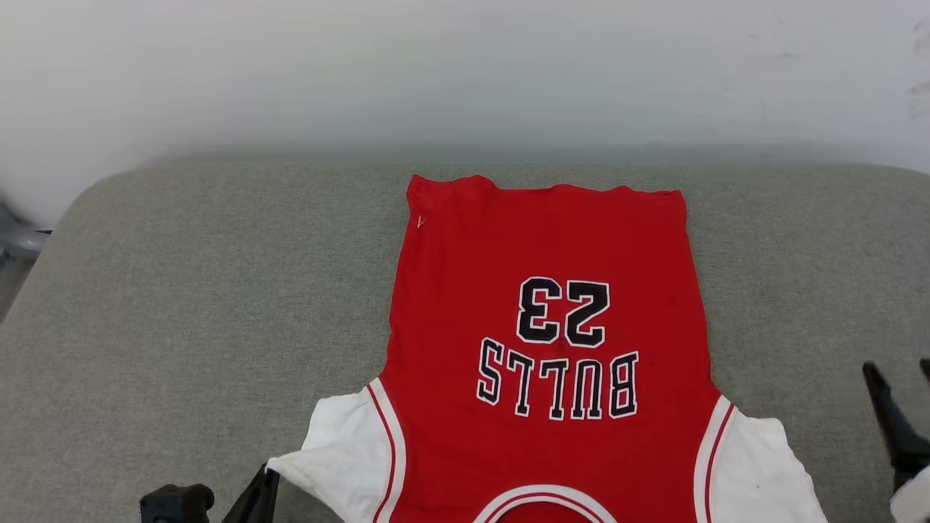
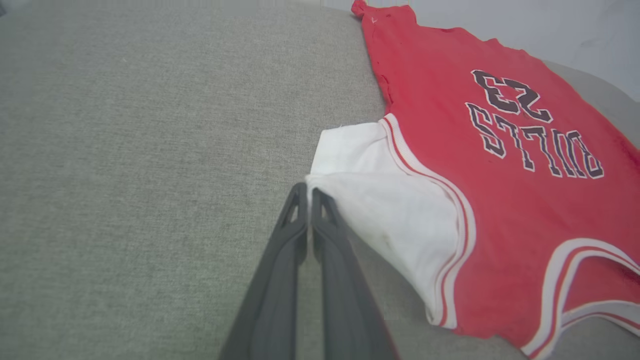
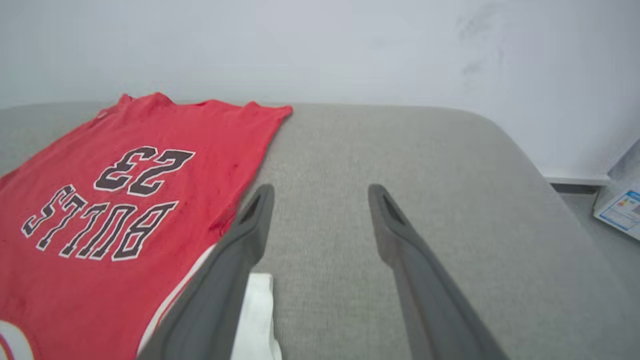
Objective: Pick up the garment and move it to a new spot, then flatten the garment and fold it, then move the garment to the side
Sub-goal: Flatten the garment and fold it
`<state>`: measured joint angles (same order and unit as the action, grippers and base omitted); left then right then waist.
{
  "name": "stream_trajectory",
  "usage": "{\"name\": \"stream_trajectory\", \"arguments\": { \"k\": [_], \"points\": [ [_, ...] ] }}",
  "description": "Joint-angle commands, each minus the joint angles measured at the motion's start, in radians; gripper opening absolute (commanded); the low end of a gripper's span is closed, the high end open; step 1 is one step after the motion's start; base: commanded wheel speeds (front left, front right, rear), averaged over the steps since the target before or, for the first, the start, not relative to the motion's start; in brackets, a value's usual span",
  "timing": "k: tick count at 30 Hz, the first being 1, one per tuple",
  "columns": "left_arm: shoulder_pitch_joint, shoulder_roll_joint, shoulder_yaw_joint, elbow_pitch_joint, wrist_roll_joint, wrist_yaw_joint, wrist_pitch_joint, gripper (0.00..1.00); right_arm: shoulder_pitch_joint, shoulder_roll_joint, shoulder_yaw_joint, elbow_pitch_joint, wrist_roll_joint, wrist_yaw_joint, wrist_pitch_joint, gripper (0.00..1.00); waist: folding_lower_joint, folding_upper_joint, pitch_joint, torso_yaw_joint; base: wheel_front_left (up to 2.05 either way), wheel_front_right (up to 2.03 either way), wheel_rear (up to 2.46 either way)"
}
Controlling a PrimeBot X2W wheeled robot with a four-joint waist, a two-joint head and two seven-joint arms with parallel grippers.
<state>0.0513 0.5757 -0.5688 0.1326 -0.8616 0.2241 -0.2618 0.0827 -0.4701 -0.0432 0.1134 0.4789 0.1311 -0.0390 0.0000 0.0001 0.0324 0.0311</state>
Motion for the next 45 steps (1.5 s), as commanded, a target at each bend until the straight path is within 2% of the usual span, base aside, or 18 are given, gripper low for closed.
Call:
{"name": "stream_trajectory", "arguments": {
  "k": [1,2,6,12,14,15,19,22,26,34,43,44,45],
  "points": [
    [-0.016,-0.006,0.006,-0.014,0.008,0.007,-0.004,0.00,-0.029,0.015,-0.017,-0.019,-0.012,-0.001,-0.006,1.00,0.0000,-0.0001,0.011,0.009,0.00,0.00,0.00],
    [-0.029,-0.009,0.012,-0.050,0.036,0.016,-0.004,0.00,-0.118,0.015,-0.064,-0.075,-0.038,-0.001,0.014,1.00,0.0000,-0.0001,0.040,0.024,0.00,0.00,0.00],
    [-0.063,-0.016,0.015,-0.096,0.069,0.030,-0.004,0.00,-0.267,-0.012,-0.080,-0.127,-0.050,-0.001,0.070,1.00,0.0000,-0.0001,0.103,0.051,0.00,0.00,0.00],
    [-0.136,-0.041,0.013,-0.157,0.117,0.036,-0.003,0.00,-0.530,-0.060,-0.071,-0.125,-0.033,-0.001,0.222,1.00,0.0000,-0.0001,0.230,0.104,0.00,0.00,0.00],
    [-0.161,-0.054,0.010,-0.171,0.132,0.032,-0.003,0.00,-0.612,-0.089,-0.032,-0.091,-0.022,-0.001,0.326,1.00,0.0000,-0.0001,0.275,0.124,0.00,0.00,0.00],
    [-0.201,-0.081,0.006,-0.183,0.156,0.024,-0.003,0.00,-0.748,-0.123,0.007,-0.030,0.000,-0.001,0.467,1.00,0.0000,-0.0001,0.338,0.155,0.00,0.00,0.00],
    [-0.244,-0.110,0.006,-0.188,0.182,0.013,-0.004,0.00,-0.885,-0.156,0.068,0.072,0.032,-0.001,0.713,1.00,0.0000,-0.0001,0.408,0.193,0.00,0.00,0.00],
    [-0.271,-0.131,0.009,-0.197,0.202,0.000,-0.004,0.00,-0.981,-0.183,0.100,0.128,0.046,-0.001,0.862,1.00,0.0000,-0.0001,0.460,0.218,0.00,0.00,0.00],
    [-0.298,-0.160,0.016,-0.211,0.228,-0.012,-0.004,0.00,-1.081,-0.196,0.131,0.187,0.051,-0.001,1.007,1.00,0.0000,-0.0001,0.522,0.247,0.00,0.00,0.00],
    [-0.334,-0.210,0.021,-0.204,0.261,-0.041,-0.004,0.00,-1.143,-0.203,0.157,0.255,0.033,-0.001,1.135,1.00,0.0000,-0.0001,0.596,0.282,0.00,0.00,0.00],
    [-0.347,-0.253,0.045,-0.171,0.289,-0.079,-0.003,0.00,-1.017,-0.217,0.202,0.332,0.054,-0.001,1.180,1.00,0.0000,-0.0001,0.624,0.298,0.00,0.00,0.00],
    [-0.348,-0.256,0.048,-0.167,0.293,-0.082,-0.003,0.00,-1.011,-0.219,0.202,0.334,0.058,-0.001,1.178,0.90,0.0000,-0.0001,0.624,0.297,0.00,0.00,0.00],
    [-0.349,-0.259,0.051,-0.165,0.296,-0.084,-0.003,0.00,-1.010,-0.220,0.203,0.330,0.059,-0.001,1.168,0.19,0.0000,-0.0001,0.623,0.296,0.00,0.00,0.00]
  ]
}}
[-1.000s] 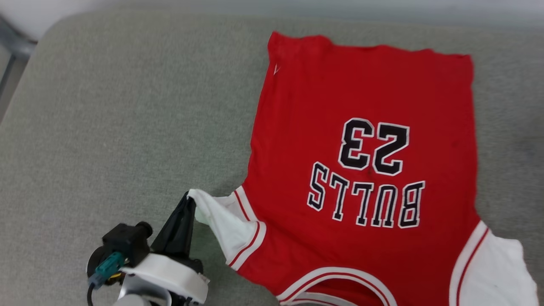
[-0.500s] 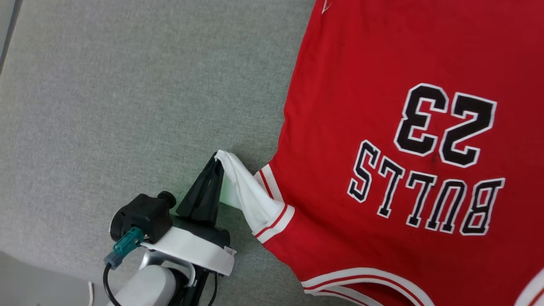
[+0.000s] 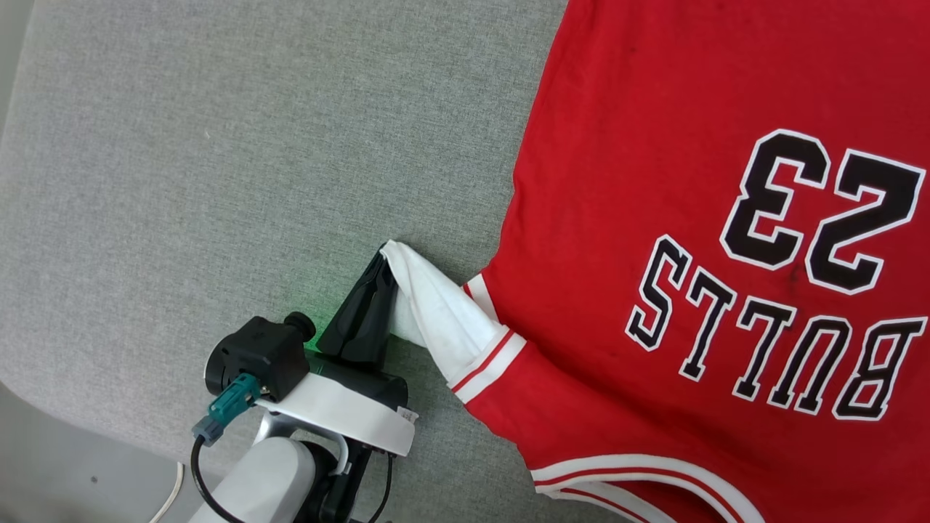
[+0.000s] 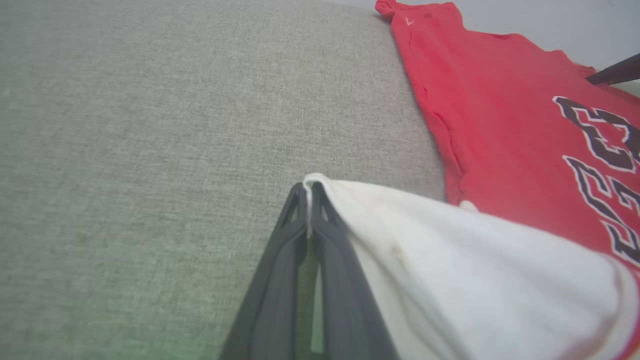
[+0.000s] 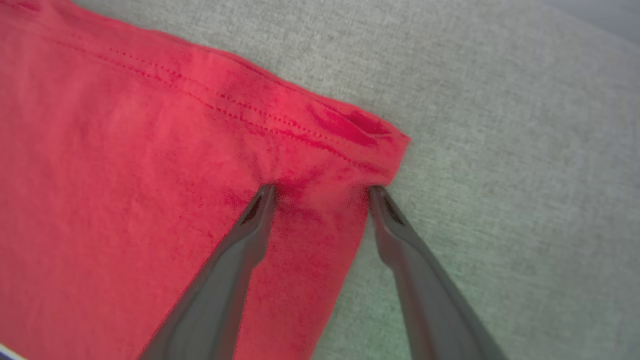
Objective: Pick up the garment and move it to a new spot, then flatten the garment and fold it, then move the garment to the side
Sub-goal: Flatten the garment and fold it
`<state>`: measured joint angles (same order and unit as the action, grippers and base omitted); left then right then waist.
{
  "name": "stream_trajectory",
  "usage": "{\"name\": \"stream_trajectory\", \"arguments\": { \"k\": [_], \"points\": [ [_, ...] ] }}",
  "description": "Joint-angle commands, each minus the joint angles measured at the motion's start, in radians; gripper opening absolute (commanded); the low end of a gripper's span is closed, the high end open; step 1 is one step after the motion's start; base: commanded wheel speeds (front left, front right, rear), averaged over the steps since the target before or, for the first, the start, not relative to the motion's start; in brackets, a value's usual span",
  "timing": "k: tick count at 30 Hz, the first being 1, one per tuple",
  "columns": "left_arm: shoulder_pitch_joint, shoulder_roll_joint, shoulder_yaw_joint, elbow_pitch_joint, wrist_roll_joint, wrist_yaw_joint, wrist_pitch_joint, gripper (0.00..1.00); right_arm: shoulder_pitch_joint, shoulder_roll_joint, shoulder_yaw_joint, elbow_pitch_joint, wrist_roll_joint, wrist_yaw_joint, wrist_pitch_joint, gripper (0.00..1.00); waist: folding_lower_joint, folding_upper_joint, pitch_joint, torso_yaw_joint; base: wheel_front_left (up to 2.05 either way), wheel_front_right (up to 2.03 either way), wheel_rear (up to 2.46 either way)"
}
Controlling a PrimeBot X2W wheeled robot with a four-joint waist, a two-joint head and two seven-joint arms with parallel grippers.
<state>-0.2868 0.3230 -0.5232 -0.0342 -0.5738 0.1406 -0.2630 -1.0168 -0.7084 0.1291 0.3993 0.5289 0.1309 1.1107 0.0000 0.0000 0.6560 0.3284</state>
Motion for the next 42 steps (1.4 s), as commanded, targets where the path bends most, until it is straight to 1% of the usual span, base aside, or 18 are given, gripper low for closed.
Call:
{"name": "stream_trajectory", "arguments": {
  "k": [1,6,8,12,15,18,22,25,28,31,33,37,42],
  "points": [
    [-0.010,-0.008,0.008,0.005,0.010,-0.005,-0.002,0.00,0.089,0.015,0.034,0.039,0.009,0.000,0.009,0.00,0.0000,0.0000,-0.003,-0.002,0.00,0.00,0.00],
    [0.012,-0.015,0.024,0.024,0.014,-0.016,-0.002,0.00,0.060,0.004,0.049,0.011,0.018,-0.001,-0.045,0.00,0.0000,0.0000,-0.032,-0.018,0.00,0.00,0.00],
    [0.017,-0.017,0.030,0.034,0.017,-0.018,-0.002,0.00,0.052,0.001,0.047,0.010,0.027,-0.001,-0.074,0.00,0.0000,0.0000,-0.055,-0.026,0.00,0.00,0.00],
    [0.042,-0.019,0.043,0.048,0.016,-0.019,-0.002,0.00,0.053,-0.025,0.079,-0.018,0.042,-0.001,-0.151,0.00,0.0000,0.0000,-0.115,-0.045,0.00,0.00,0.00],
    [0.067,-0.011,0.051,0.062,0.013,-0.015,-0.002,0.00,0.092,-0.048,0.115,-0.041,0.077,-0.001,-0.207,0.00,0.0000,0.0000,-0.175,-0.064,0.00,0.00,0.00],
    [0.098,-0.002,0.056,0.070,0.004,-0.012,-0.001,0.00,0.148,-0.086,0.148,-0.080,0.115,-0.001,-0.246,0.00,0.0000,0.0000,-0.233,-0.086,0.00,0.00,0.00],
    [0.147,0.010,0.062,0.070,-0.017,-0.008,0.005,0.00,0.267,-0.157,0.204,-0.165,0.172,-0.001,-0.278,0.00,0.0000,0.0000,-0.308,-0.122,0.00,0.00,0.00],
    [0.179,0.025,0.064,0.061,-0.019,0.004,0.013,0.00,0.371,-0.207,0.219,-0.228,0.216,-0.001,-0.303,0.00,0.0000,0.0000,-0.356,-0.149,0.00,0.00,0.00],
    [0.207,0.040,0.068,0.050,-0.022,0.018,0.022,0.00,0.480,-0.242,0.197,-0.274,0.254,-0.001,-0.330,0.00,0.0000,0.0000,-0.392,-0.174,0.00,0.00,0.00],
    [0.232,0.052,0.070,0.040,-0.025,0.028,0.030,0.00,0.612,-0.261,0.164,-0.303,0.277,-0.001,-0.351,0.00,0.0000,0.0000,-0.425,-0.197,0.00,0.00,0.00],
    [0.246,0.059,0.071,0.035,-0.028,0.036,0.036,0.00,0.703,-0.265,0.134,-0.314,0.286,-0.001,-0.365,0.00,0.0000,0.0000,-0.443,-0.207,0.00,0.00,0.00],
    [0.272,0.070,0.080,0.025,-0.034,0.047,0.040,0.00,0.896,-0.250,0.119,-0.331,0.294,-0.001,-0.371,0.00,0.0000,0.0000,-0.474,-0.229,0.00,0.00,0.00],
    [0.293,0.085,0.082,0.015,-0.035,0.056,0.047,0.00,1.085,-0.194,0.119,-0.334,0.307,-0.001,-0.386,0.00,0.0000,0.0000,-0.494,-0.244,0.00,0.00,0.00]
  ]
}}
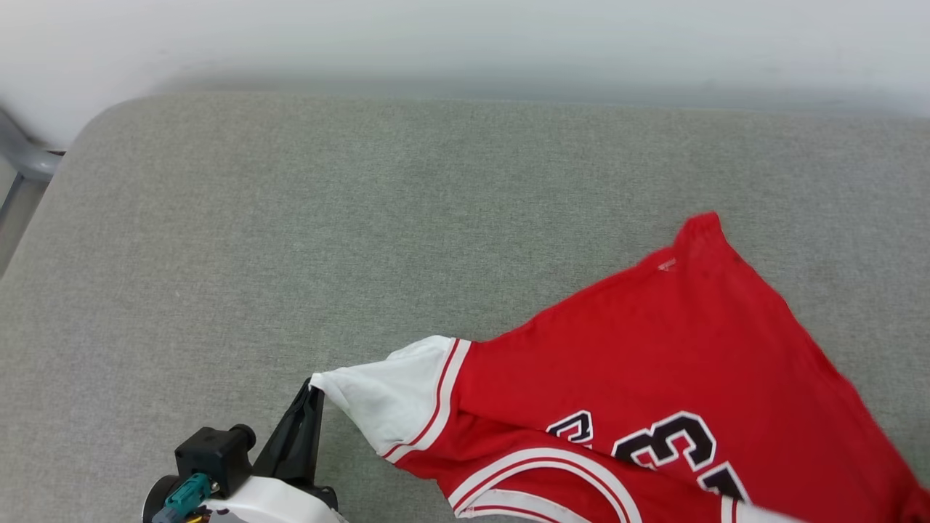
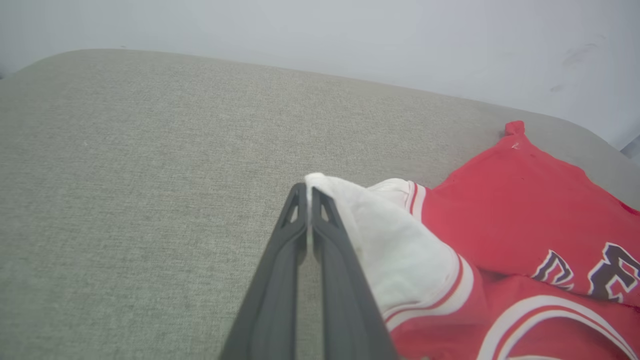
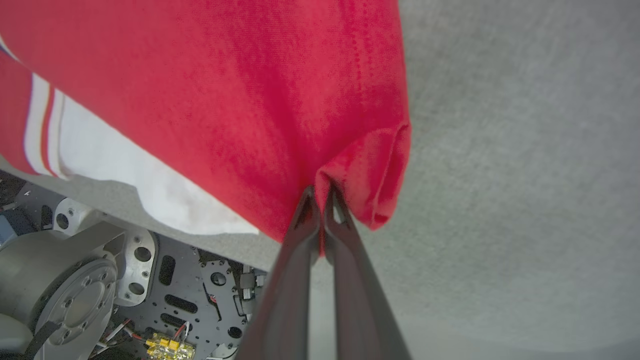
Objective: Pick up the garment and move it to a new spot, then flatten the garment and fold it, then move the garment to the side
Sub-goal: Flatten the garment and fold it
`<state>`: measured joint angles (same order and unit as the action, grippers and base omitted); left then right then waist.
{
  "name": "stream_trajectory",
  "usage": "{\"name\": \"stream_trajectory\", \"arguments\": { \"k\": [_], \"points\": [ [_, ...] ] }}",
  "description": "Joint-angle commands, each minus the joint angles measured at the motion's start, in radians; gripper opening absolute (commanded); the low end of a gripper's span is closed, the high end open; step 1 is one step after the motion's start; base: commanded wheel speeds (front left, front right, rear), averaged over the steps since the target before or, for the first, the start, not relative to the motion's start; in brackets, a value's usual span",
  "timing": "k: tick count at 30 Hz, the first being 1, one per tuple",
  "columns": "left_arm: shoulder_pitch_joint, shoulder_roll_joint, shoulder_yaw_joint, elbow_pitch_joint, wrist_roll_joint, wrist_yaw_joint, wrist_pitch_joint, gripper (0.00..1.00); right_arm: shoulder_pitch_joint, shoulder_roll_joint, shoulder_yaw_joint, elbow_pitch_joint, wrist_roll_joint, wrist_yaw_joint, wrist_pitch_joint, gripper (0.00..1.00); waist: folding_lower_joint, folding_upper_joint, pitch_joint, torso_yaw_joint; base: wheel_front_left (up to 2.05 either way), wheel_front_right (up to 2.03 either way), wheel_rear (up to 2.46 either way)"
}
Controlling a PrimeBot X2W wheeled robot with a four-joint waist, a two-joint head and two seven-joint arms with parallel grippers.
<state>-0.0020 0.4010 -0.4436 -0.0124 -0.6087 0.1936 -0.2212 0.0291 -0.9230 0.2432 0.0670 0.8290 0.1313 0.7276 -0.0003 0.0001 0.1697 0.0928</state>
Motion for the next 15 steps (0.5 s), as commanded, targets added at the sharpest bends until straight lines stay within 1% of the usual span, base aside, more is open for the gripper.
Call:
{"name": "stream_trajectory", "arguments": {
  "k": [1,5,8,9,10,15],
  "points": [
    [0.011,0.008,0.001,-0.008,0.000,0.004,0.004,0.00,0.065,0.030,0.004,-0.001,0.006,-0.001,-0.007,0.00,0.0003,-0.0001,-0.010,-0.010,0.00,0.00,0.00],
    [0.016,0.015,-0.001,-0.010,-0.001,0.005,0.008,0.00,0.166,0.070,0.023,0.005,0.008,-0.001,-0.008,0.00,0.0003,-0.0001,-0.014,-0.012,0.00,0.00,0.00],
    [0.016,0.018,0.001,-0.011,-0.001,0.007,0.007,0.00,0.179,0.094,0.000,0.013,0.004,-0.001,-0.034,0.00,0.0003,-0.0001,-0.012,-0.017,0.00,0.00,0.00],
    [0.016,0.019,0.001,-0.011,-0.001,0.008,0.007,0.00,0.176,0.101,-0.010,0.015,-0.002,-0.001,-0.045,0.36,0.0003,-0.0001,-0.012,-0.018,0.00,0.00,0.00],
    [0.016,0.019,0.000,-0.011,-0.001,0.008,0.007,0.00,0.168,0.107,-0.023,0.014,-0.001,-0.001,-0.055,1.00,0.0003,-0.0001,-0.012,-0.018,0.00,0.00,0.00],
    [0.012,0.023,0.000,-0.010,-0.002,0.008,0.007,0.00,0.122,0.109,-0.116,-0.030,0.002,-0.001,-0.103,1.00,0.0003,-0.0001,-0.020,-0.016,0.00,0.00,0.00]
  ]
}}
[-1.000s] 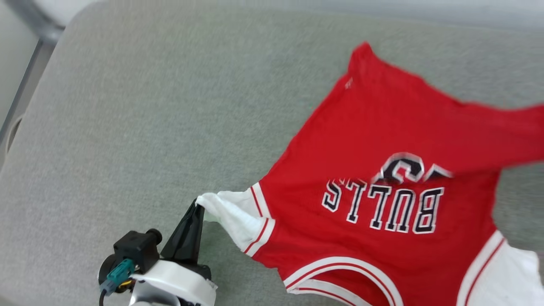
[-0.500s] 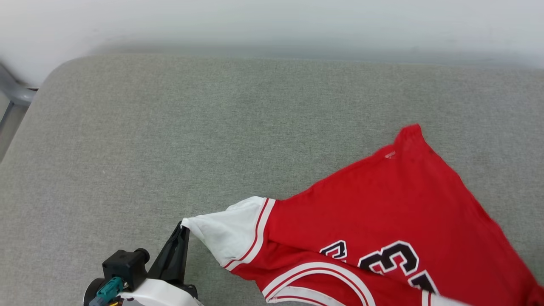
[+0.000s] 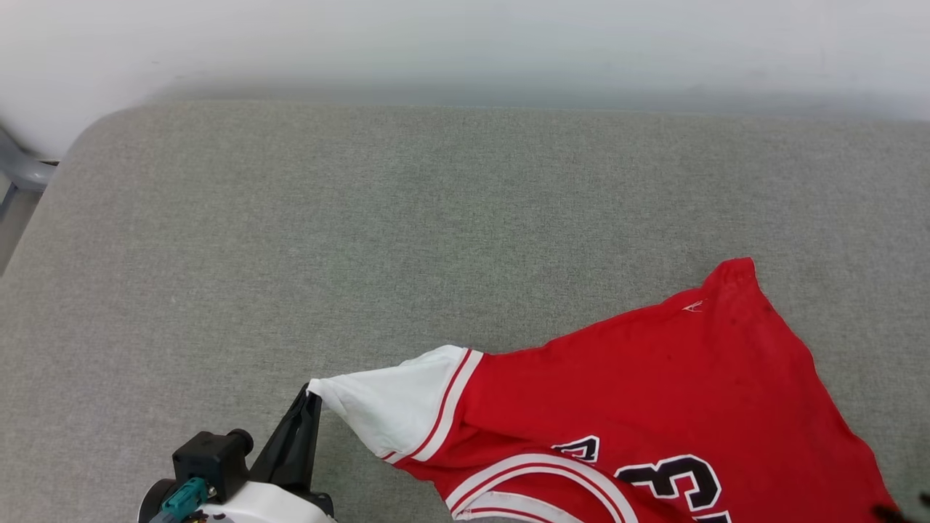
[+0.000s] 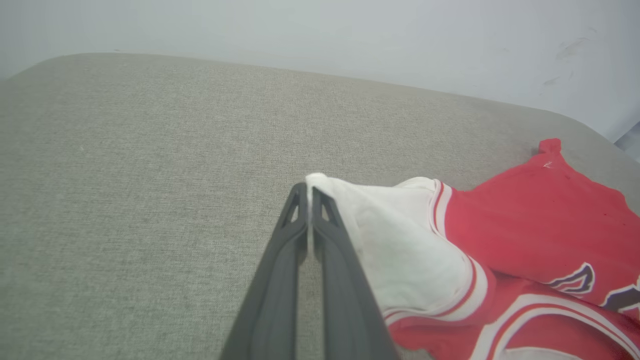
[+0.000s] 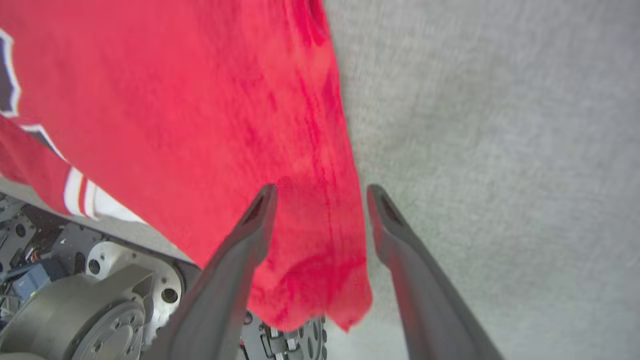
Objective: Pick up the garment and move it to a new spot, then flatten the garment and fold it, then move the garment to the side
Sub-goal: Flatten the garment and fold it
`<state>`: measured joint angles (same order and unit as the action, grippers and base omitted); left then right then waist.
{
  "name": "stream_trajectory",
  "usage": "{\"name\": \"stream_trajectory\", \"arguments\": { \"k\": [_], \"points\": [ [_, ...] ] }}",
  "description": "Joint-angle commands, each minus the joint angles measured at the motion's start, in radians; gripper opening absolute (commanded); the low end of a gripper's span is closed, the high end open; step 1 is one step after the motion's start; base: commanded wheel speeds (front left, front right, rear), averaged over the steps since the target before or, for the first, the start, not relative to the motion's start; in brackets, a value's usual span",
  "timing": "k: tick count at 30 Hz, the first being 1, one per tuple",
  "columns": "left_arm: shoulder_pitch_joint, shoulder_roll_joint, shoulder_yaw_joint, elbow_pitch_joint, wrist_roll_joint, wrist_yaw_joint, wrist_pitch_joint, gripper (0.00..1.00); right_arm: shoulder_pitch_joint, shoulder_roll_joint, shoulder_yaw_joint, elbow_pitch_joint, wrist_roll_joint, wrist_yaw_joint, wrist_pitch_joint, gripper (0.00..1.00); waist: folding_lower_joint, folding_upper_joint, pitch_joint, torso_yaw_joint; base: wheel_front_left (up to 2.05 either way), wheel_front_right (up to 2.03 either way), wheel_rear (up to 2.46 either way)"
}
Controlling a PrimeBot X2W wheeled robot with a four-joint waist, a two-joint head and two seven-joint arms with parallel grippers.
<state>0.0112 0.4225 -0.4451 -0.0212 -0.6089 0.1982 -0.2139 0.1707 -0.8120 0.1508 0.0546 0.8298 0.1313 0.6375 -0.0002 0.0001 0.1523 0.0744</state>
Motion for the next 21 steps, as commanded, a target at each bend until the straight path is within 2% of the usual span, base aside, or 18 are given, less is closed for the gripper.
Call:
{"name": "stream_trajectory", "arguments": {
  "k": [1,6,11,16,21],
  "points": [
    [-0.002,0.001,0.000,-0.002,-0.002,0.003,0.000,0.00,-0.031,-0.002,-0.046,-0.032,0.003,-0.001,-0.022,1.00,0.0002,-0.0001,-0.004,0.004,0.00,0.00,0.00],
    [-0.008,-0.003,-0.004,-0.007,0.000,0.003,-0.002,0.00,-0.085,-0.011,-0.124,-0.102,-0.023,-0.001,-0.058,1.00,0.0002,-0.0001,-0.001,0.015,0.00,0.00,0.00],
    [-0.029,-0.006,-0.011,-0.014,0.007,-0.001,-0.004,0.00,-0.197,-0.022,-0.144,-0.170,-0.060,-0.001,-0.044,1.00,0.0002,-0.0001,0.025,0.032,0.00,0.00,0.00],
    [-0.062,-0.012,-0.019,-0.020,0.018,-0.006,-0.005,0.00,-0.350,-0.029,-0.069,-0.182,-0.103,-0.001,0.026,1.00,0.0002,-0.0001,0.063,0.054,0.00,0.00,0.00],
    [-0.098,-0.024,-0.033,-0.022,0.029,-0.014,-0.010,0.00,-0.513,-0.020,0.050,-0.120,-0.140,-0.001,0.125,1.00,0.0002,-0.0001,0.108,0.079,0.00,0.00,0.00]
  ]
}}
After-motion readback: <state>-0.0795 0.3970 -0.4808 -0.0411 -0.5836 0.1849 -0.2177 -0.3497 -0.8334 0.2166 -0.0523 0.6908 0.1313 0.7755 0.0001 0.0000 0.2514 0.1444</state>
